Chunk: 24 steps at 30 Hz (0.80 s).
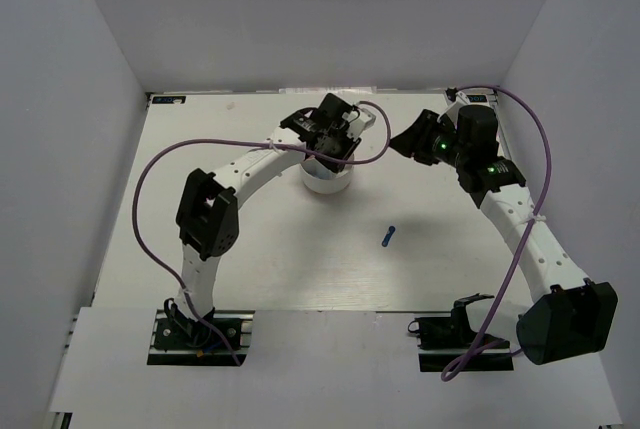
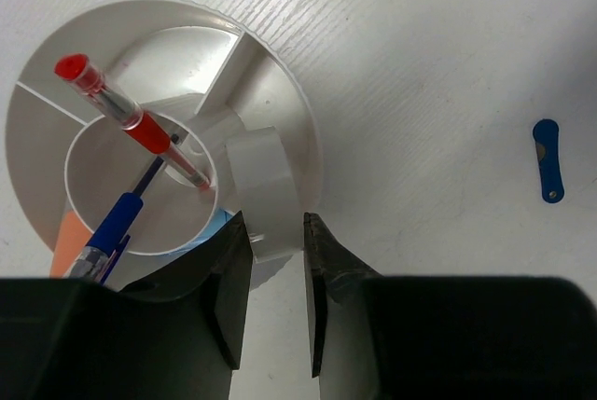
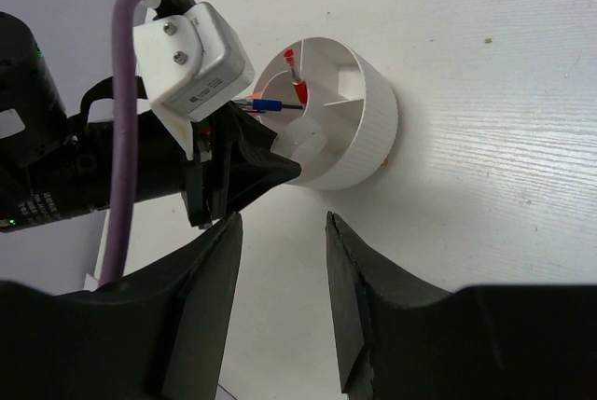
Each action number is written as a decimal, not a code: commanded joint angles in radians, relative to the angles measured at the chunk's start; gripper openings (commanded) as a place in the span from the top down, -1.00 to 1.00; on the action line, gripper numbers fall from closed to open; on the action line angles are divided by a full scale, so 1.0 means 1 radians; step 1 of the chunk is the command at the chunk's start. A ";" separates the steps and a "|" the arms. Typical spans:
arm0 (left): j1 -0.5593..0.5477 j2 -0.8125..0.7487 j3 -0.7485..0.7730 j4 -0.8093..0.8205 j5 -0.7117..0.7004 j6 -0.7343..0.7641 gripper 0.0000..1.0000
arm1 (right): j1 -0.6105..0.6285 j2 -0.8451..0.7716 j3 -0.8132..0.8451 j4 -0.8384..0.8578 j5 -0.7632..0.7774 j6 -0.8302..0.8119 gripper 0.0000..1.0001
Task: Sort the stationery into containers
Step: Place the stationery in the storage box.
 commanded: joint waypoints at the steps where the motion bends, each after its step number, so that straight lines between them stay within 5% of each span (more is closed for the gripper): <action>1: -0.004 -0.017 0.040 -0.007 0.009 0.004 0.25 | -0.008 -0.005 -0.003 0.025 -0.022 -0.001 0.06; 9: -0.004 -0.020 0.056 -0.010 0.017 0.007 -0.21 | -0.009 -0.003 -0.017 0.023 -0.031 -0.005 0.06; 16: -0.004 -0.098 0.039 0.007 0.039 0.004 0.05 | -0.011 0.000 -0.038 0.037 -0.029 -0.020 0.12; 21: 0.013 -0.215 -0.016 0.048 0.098 -0.022 0.20 | -0.008 0.049 -0.046 0.074 -0.046 -0.065 0.60; 24: 0.022 -0.285 -0.038 0.053 0.110 -0.028 0.20 | -0.008 0.124 -0.031 0.123 -0.071 -0.060 0.67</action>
